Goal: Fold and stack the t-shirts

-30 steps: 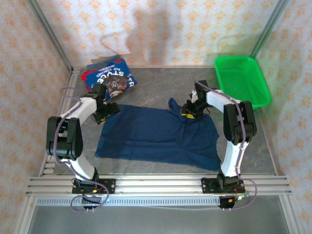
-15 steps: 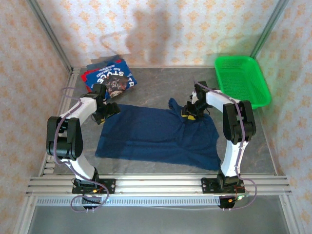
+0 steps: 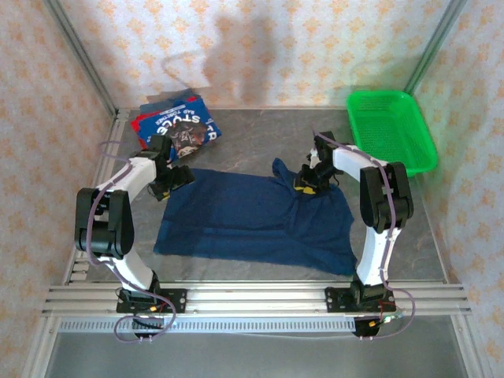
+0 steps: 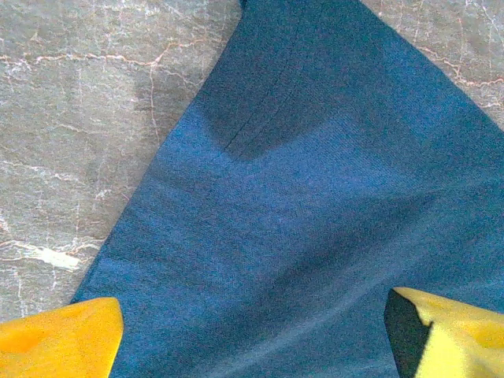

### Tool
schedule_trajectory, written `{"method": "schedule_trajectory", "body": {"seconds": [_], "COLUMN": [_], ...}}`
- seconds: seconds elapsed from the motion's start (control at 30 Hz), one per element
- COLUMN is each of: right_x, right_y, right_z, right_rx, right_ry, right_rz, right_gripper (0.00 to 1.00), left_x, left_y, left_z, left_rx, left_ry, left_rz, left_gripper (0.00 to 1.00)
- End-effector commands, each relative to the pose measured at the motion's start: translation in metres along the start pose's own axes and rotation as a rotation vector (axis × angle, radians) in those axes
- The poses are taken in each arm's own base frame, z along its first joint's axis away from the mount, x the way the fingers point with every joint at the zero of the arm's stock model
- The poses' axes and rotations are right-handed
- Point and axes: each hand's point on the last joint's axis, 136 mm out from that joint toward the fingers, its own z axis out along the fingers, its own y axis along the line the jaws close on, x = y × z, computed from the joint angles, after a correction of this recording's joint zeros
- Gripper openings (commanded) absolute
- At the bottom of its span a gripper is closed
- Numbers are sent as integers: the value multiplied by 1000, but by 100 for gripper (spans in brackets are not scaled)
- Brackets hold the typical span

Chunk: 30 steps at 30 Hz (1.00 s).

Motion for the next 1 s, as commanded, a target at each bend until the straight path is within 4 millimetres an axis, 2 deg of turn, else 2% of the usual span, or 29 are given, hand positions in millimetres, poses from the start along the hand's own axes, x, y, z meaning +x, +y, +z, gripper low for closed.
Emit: {"method": "schedule_trajectory", "body": {"seconds": [0.0,0.1,0.23,0.4,0.57,0.73,0.87,0.97], "right_x": [-3,-1,-2,-17,-32,-51,-64,-67], "right_y": [3,1,1,12,21,20,20,22], "right_z": [1,2,1,-17,-43,-75,-95,-100], "right_rx": [-14,-2,4,1,32,123,159,156], "right_ry": [8,19,16,-44,-113,-224,-298,-312], "right_rz": [-4,-14,-15,-31,-73,-115,-140,-147], "right_gripper": [25,23,14,0,0,0,0,0], "left_x": [-9,-9,-10,-14,-28,-43,-53,-63], "left_y": [0,1,2,-2,-10,-7,-7,-9], "left_z": [-5,-6,-6,-9,-20,-24,-12,0], "left_rx": [-2,-8,-12,-6,-5,-69,-96,-111], "left_ry": [-27,-28,-30,-36,-63,-77,-85,-84], "left_rz": [12,15,13,12,36,92,117,133], "left_gripper": [88,88,87,87,88,87,86,82]}}
